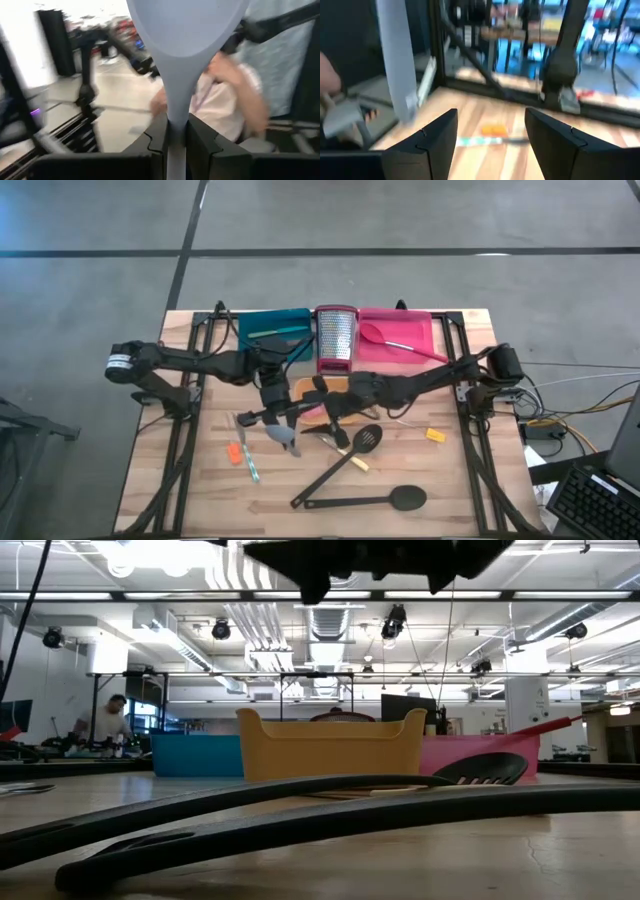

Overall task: Pick & Place Kitchen Items
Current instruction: Put the gray serving spoon into the pink bin

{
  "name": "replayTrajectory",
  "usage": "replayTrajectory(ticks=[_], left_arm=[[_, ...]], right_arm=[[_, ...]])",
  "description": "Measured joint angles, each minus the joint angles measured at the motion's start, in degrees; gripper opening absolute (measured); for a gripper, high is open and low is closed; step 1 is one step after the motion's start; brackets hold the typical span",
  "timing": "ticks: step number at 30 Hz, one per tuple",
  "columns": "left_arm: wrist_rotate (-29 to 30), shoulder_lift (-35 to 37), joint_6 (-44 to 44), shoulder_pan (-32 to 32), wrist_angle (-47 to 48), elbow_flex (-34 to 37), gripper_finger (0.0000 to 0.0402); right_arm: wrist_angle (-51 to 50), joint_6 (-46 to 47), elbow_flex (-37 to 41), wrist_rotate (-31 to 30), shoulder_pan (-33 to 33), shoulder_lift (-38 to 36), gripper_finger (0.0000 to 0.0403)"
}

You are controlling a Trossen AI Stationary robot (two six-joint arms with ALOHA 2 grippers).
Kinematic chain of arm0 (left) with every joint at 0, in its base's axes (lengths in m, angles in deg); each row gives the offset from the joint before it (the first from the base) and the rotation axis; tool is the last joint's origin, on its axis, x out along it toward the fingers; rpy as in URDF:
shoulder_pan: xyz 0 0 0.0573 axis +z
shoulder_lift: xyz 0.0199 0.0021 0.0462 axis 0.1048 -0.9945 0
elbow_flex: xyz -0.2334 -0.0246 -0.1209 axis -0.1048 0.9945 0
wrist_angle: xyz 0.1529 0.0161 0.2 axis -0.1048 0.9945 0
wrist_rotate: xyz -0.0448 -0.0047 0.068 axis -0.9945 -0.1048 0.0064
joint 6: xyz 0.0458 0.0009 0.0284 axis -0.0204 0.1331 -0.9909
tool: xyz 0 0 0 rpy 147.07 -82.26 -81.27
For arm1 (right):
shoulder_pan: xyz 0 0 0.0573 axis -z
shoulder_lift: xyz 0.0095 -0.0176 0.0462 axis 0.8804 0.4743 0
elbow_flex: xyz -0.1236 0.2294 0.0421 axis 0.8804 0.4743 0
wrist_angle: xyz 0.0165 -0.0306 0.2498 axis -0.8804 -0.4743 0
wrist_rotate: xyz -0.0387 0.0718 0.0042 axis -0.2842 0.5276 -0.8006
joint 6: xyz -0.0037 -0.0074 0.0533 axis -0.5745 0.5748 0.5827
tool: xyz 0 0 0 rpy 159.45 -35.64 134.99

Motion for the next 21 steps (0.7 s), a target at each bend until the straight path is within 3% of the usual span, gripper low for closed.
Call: replayTrajectory(ticks=[5, 21], left_arm=[[3.62, 0.29, -5.71, 0.11, 4.27, 0.02, 0.0042], [5.94, 0.94, -7.53, 0.83, 6.02, 0.0, 0.0042]], right_arm=[[8.7, 2.07, 3.69, -0.07, -1.08, -0.62, 0.0242], [5.89, 3.06, 3.43, -0.11, -4.39, -0.95, 0.0271]])
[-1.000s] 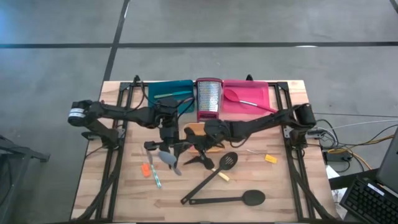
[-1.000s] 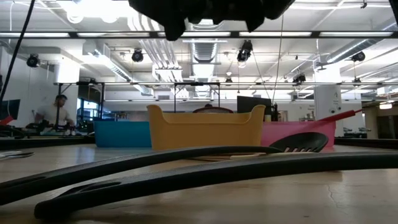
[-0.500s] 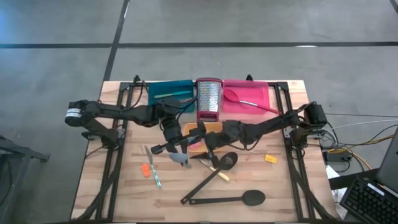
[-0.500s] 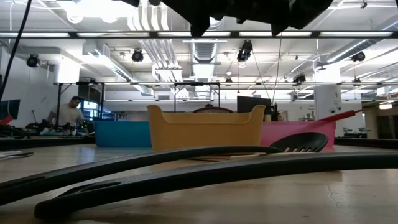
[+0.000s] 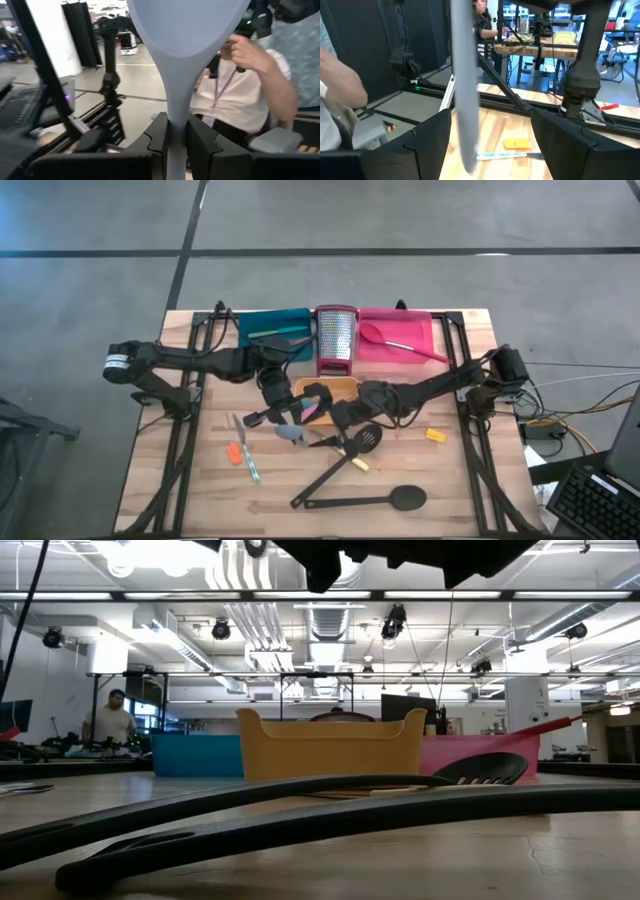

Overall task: Pick & Place Kitchen Items
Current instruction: Put the gray serving spoon into the pink bin

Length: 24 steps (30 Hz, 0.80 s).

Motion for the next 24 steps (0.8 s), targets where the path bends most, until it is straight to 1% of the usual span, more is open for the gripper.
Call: replayTrajectory(ticks=[5, 12, 14, 16, 17, 20, 22, 24], left_arm=[[1.14, 0.0, -1.42, 0.07, 0.15, -0.01, 0.0042], [1.12, 0.0, -1.25, 0.07, 0.63, -0.36, 0.0042], [1.15, 0.11, -0.87, 0.07, 1.41, -0.35, 0.0042], [1.13, 0.39, -0.81, 0.07, 2.34, -0.35, 0.0042], [1.11, 0.53, -0.79, 0.07, 2.6, -0.35, 0.0042], [1.21, 0.74, -0.79, 0.07, 2.69, -0.35, 0.0042], [1.54, 0.74, 0.09, 0.03, 2.54, -0.35, 0.0043], [1.89, 0.81, 1.35, 0.09, 2.49, -0.37, 0.0058]], right_arm=[[2.04, -0.79, -1.53, -0.03, -1.06, 1.92, 0.0265], [-0.52, -2.49, -6.86, -0.36, -1.12, 5.85, 0.0226], [-2.41, -3.43, -7.73, -0.39, -1.12, 6.02, 0.0202], [-3.41, -3.97, -8.26, -0.39, -1.2, 5.99, 0.0165], [-3.49, -4.33, -8.28, -0.42, -1.25, 5.99, 0.0141], [-4.08, -5.92, -8.24, -0.98, -1.49, 5.89, 0.0052], [-4.24, -7.16, -8.22, -0.95, -1.45, 5.75, 0.0047], [-4.42, -7.14, -8.22, -1.68, -1.45, 5.62, 0.0047]])
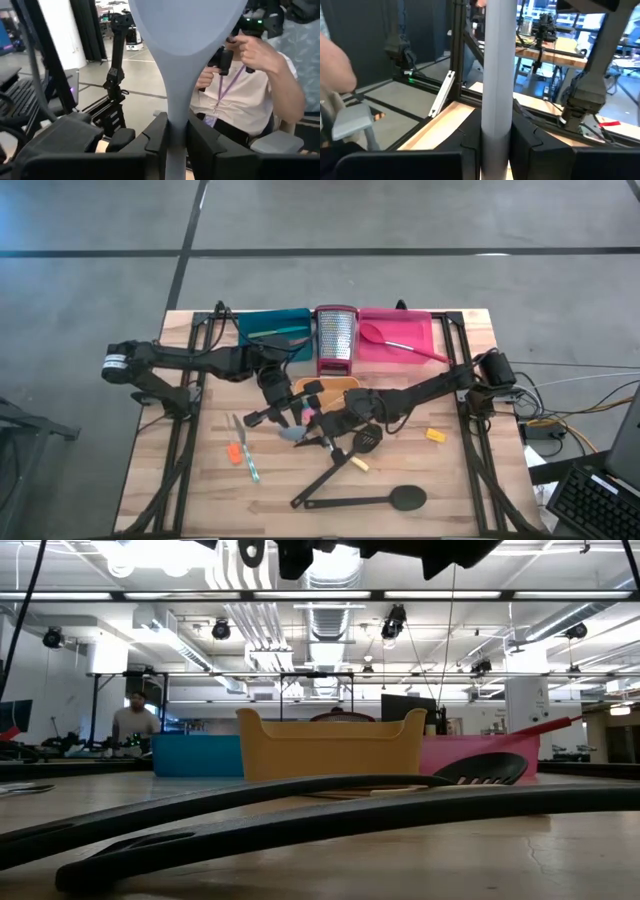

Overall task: Pick & Place Kitchen Items
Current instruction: Put the gray serving spoon into the pink bin

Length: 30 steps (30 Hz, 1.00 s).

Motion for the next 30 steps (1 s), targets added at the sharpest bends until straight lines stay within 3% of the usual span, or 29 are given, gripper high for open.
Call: replayTrajectory(ticks=[7, 13, 17, 21, 26, 28, 30], left_arm=[[1.6, 1.0, 3.59, 0.42, 1.54, -0.2, 0.0151], [2.68, 6.44, 3.13, 2.37, 9.34, -0.19, 0.018], [9.73, 11.62, 0.04, 3.72, 17.94, 0.02, 0.018], [19.62, 16.04, -3.15, 3.88, 26.5, 0.28, 0.0181], [22.43, 18.95, -3.1, 3.87, 30.07, 0.41, 0.0181], [22.49, 19.44, -2.97, 3.87, 30.11, 0.42, 0.0181], [22.51, 19.45, -2.95, 3.87, 29.81, 0.44, 0.0181]], right_arm=[[-3.14, -2.06, 0.06, -0.59, -0.66, -2.02, 0.0047], [-12.03, -5.32, 0.15, -11.07, -3.74, -6.08, 0.0047], [-20.34, -7.1, 0.22, -23.82, -7.4, -10.5, 0.0047], [-32.26, -5.96, 0.15, -42.63, -11.32, -16.26, 0.0047], [-55.37, 4.3, -0.79, -63.54, -13.15, -23.83, 0.0046], [-66.81, 12.0, -1.84, -68.07, -11.73, -26.47, 0.0046], [-76.04, 18.61, -3.07, -68.7, -9.38, -28.49, 0.0046]])
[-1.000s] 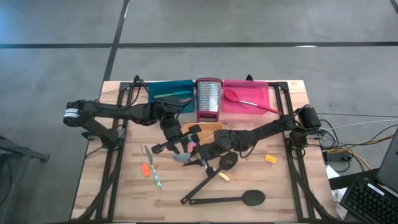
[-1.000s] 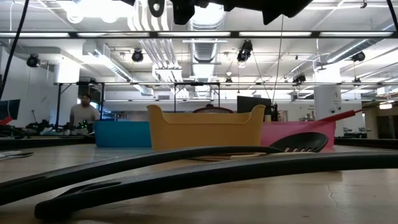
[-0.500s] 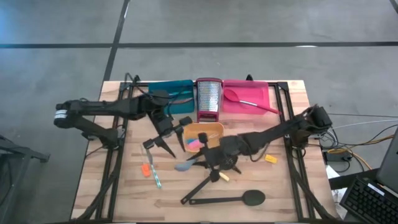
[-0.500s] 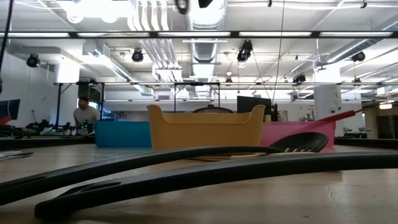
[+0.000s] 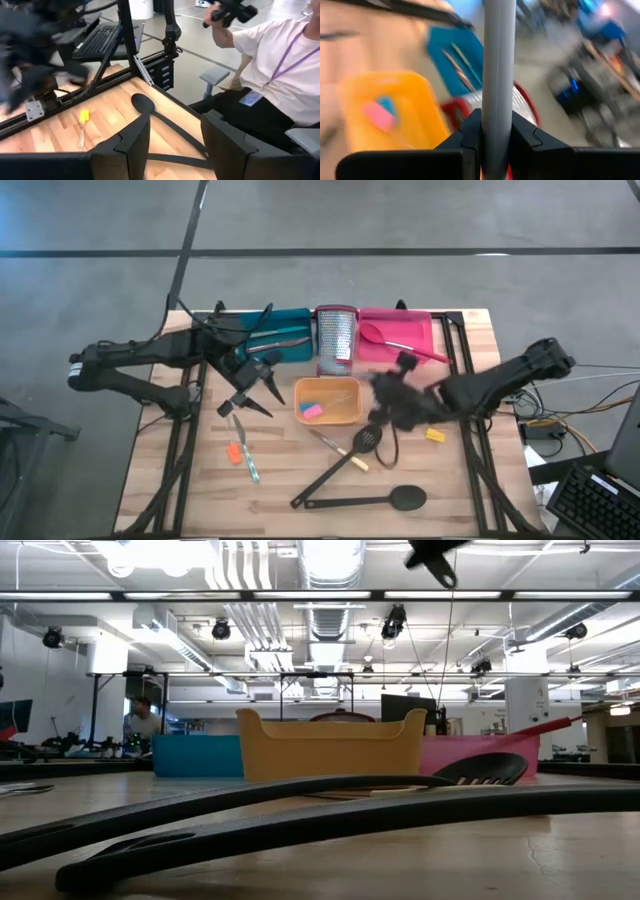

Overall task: Pick & Place Kitchen Items
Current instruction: Put the gray serving spoon into the pink bin

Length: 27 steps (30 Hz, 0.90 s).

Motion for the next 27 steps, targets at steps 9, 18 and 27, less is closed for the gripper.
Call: replayTrajectory(ticks=[9, 18, 27], left_arm=[[0.07, -0.37, 0.37, 0.0, -0.61, 0.02, 0.0181], [0.07, -0.22, 1.27, 0.0, -0.58, 0.02, 0.0181], [0.07, -0.22, 1.27, 0.0, -0.61, 0.02, 0.0181]], right_arm=[[-22.3, 9.28, -3.06, 6.43, 19.69, -2.81, 0.0046], [-26.65, 2.26, -3.62, 11.14, 33.41, -0.69, 0.0046], [-28.67, -1.54, -2.8, 11.17, 39.73, 0.1, 0.0046]])
